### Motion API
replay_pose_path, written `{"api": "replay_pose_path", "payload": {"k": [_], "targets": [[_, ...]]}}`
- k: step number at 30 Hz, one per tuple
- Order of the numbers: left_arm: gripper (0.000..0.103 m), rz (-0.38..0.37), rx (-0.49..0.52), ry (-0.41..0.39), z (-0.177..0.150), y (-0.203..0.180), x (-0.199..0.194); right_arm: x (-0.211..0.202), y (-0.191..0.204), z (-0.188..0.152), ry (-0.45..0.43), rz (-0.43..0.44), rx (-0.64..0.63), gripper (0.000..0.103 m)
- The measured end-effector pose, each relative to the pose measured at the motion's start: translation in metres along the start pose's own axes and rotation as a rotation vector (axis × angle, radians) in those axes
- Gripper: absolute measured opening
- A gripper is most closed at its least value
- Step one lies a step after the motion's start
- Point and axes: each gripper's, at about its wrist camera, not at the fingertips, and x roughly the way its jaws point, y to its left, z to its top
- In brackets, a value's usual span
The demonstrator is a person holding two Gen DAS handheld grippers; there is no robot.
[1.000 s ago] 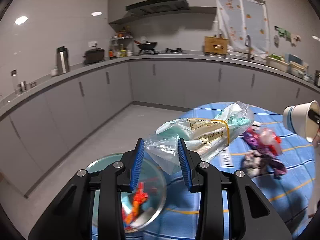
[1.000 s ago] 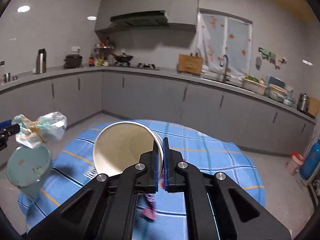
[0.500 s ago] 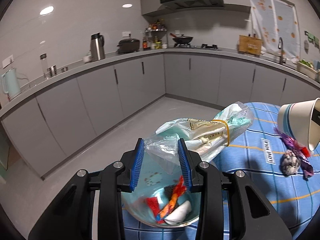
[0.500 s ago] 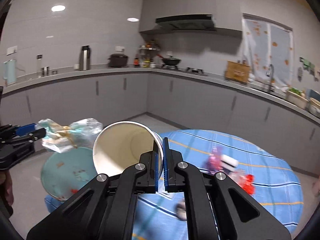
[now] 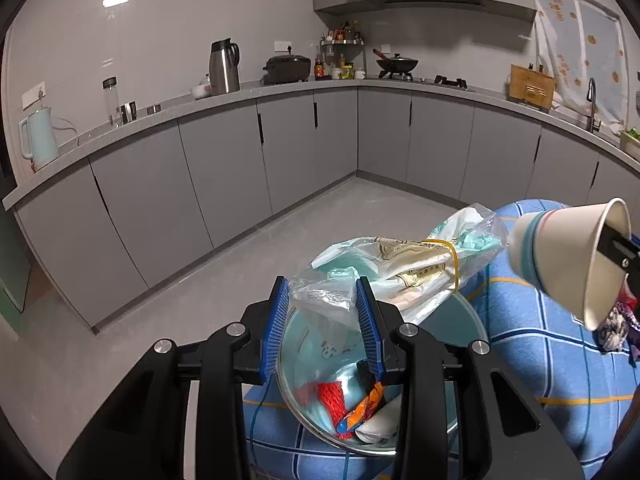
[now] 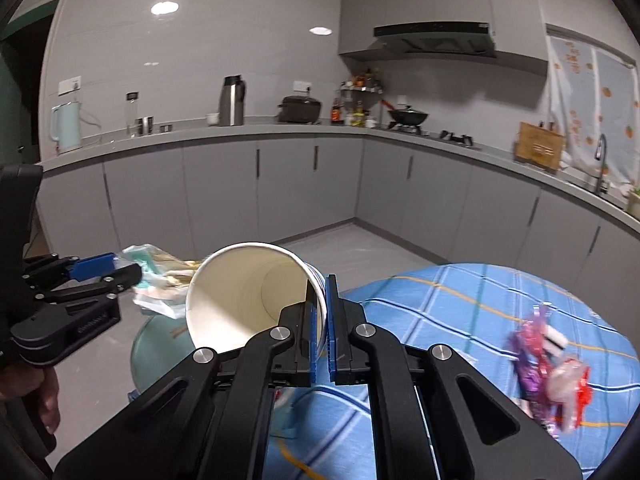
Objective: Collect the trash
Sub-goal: 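Carry the clear bag and paper cup over the teal bucket with both tools, then open both tools to drop the bag and cup into the bucket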
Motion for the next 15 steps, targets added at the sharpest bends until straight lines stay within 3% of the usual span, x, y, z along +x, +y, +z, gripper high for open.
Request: {"api": "replay_pose_path", "payload": {"k": [15], "targets": [[0.037,0.035,-0.022,0.076,-0.014,0.015,0.029,0.049,0.028,-0.021,0.101,0.104,-0.007,0.005]]}}
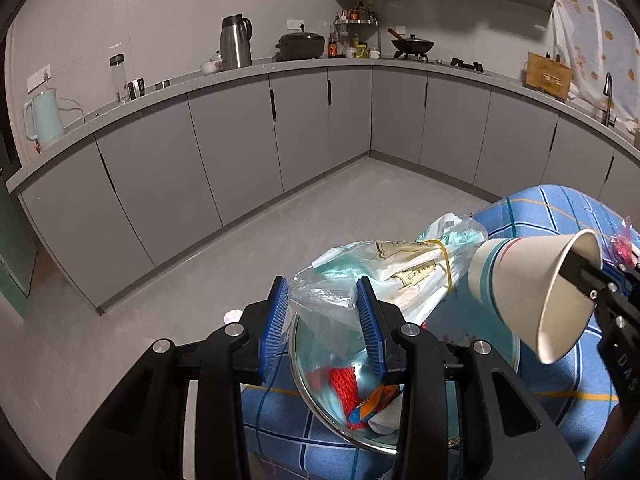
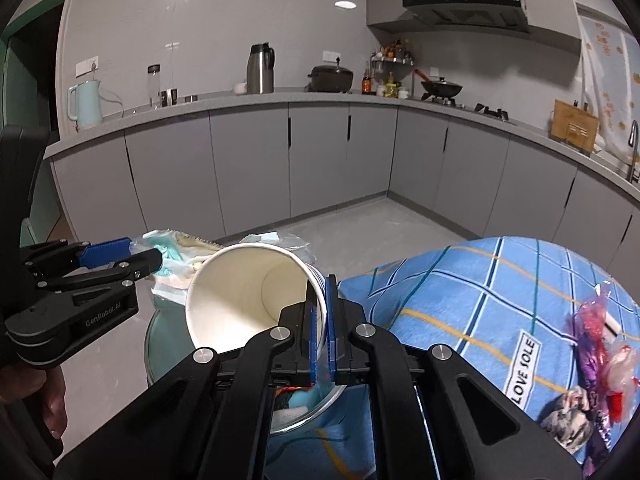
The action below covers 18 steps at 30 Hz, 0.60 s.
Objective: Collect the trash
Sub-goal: 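Open both tools to drop the bag and cup into the bucket, then move both tools back over the remaining trash on the table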
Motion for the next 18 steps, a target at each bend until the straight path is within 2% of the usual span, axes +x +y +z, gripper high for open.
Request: {"api": "replay_pose_path", "payload": {"k": [2,4,7,9,11,17,18], "targets": [[0.039,-0.004,-0.002,0.011,-0.002,-0.001,0.003,0.006,0.000,-0.002,0.020,0.012,0.001,0.005],[0.047,-0.001,-0.002,0.018,-0.003,-0.002,0.005,0.011,-0.001,-0.006,0.034,0.007,-0.002,0.008],[0.054,0.000,0.004,0.019,-0.003,-0.002,0.006,0.018,-0.004,-0.010,0.056,0.018,0.007,0.026],[0.056,0.001,0.007,0.016,-0.003,-0.002,0.005,0.020,-0.005,-0.012,0.063,0.015,0.009,0.028],[0.058,0.001,0.005,0.011,-0.001,0.001,0.004,0.019,-0.006,-0.014,0.062,0.011,0.016,0.036],[0.066,0.031,0.006,-0.010,0.002,0.004,0.001,0.012,-0.012,-0.017,0.059,0.005,0.033,0.041],[0.071,0.036,0.008,-0.010,0.002,0.003,0.000,0.011,-0.013,-0.017,0.060,0.004,0.034,0.043]]}}
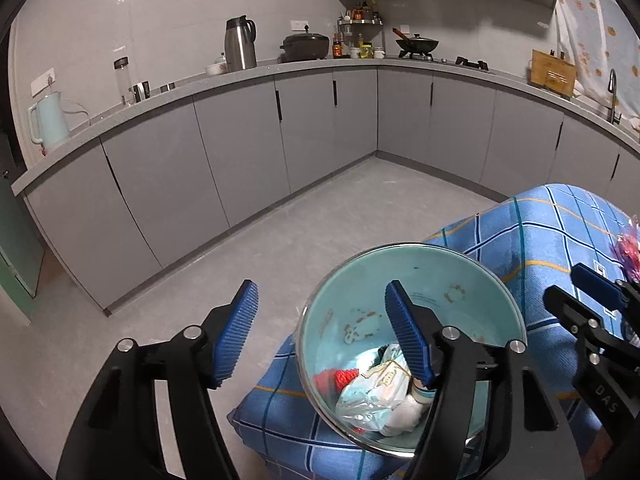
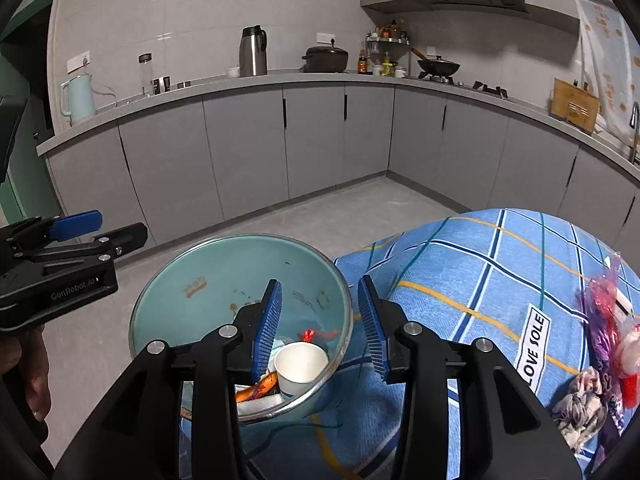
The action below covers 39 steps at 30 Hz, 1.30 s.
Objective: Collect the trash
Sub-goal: 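Move both tools back over the remaining trash on the table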
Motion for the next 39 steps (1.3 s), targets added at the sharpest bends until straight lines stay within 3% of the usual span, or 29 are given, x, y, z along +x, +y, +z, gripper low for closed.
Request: {"api": "replay_pose_path", "payload": {"k": [8,18,39], "targets": [[0.090,0.001,0.010,-0.009,0.000,-0.007,-0.006,-0.011,-0.009,-0.007,0.003,-0.028,0.019,0.053],[0.096,-0.049,0.054,-0.030,0.004,-0.036,-0.021,-0.047,-0.048,-0.012,-0.015,-0.151,0.068,0.059],[0.097,-0.277,0.261,-0.060,0.001,-0.189,-0.047,-0.148,-0.159,-0.061,-0.059,-0.400,0.239,0.063]]}}
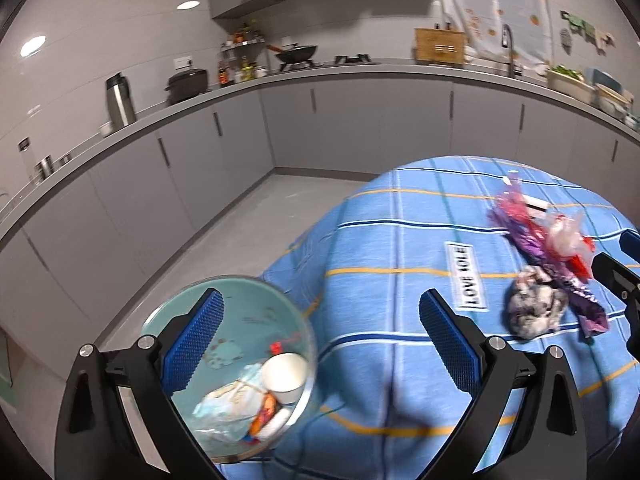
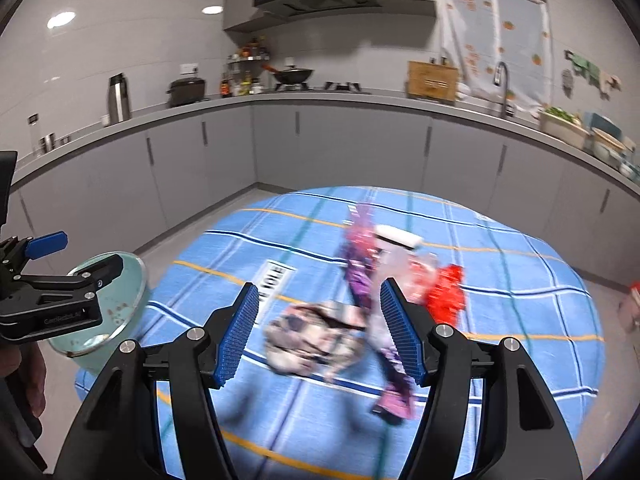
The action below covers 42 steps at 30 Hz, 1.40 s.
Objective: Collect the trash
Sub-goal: 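Move both tools back over the remaining trash on the table, then grasp the patterned cloth with the left tool while the right tool grasps the red-printed clear bag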
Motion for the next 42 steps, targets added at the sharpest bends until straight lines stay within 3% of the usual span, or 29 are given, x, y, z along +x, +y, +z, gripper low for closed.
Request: {"api": "replay_pose_path", "payload": {"k": [5,8,18,32,36,38,40,42], "targets": [[0.097,-0.053,0.041,-0.006,0.005,-0.031,0.003,-0.007,-0.028,-0.006,-0.003,-0.059,0.030,0.065],[0.097,-0.081,0.066,-0.008,0.006,-0.050,0.006,-0.010,-0.045,-0.012,-0.003,-0.105,0.051,0.072],[0.097,-0.185,0.151,0.020,0.005,-0.118,0.024,-0.007,-0.093,-0.032,0.035,-0.210,0.120,0.073],[0.095,-0.252,0.204,0.110,-0.001,-0.161,0.064,0.005,-0.109,-0.047,0.074,-0.232,0.154,0.075],[0.081,-0.279,0.206,0.134,-0.003,-0.165,0.070,0.008,-0.108,-0.049,0.081,-0.237,0.148,0.075],[0.065,-0.303,0.211,0.144,-0.004,-0.166,0.072,0.010,-0.108,-0.049,0.085,-0.238,0.145,0.075],[0.037,-0.329,0.220,0.162,-0.006,-0.168,0.074,0.011,-0.107,-0.049,0.087,-0.238,0.144,0.075],[0.029,-0.353,0.219,0.175,-0.007,-0.167,0.076,0.012,-0.105,-0.048,0.087,-0.238,0.141,0.075]]}}
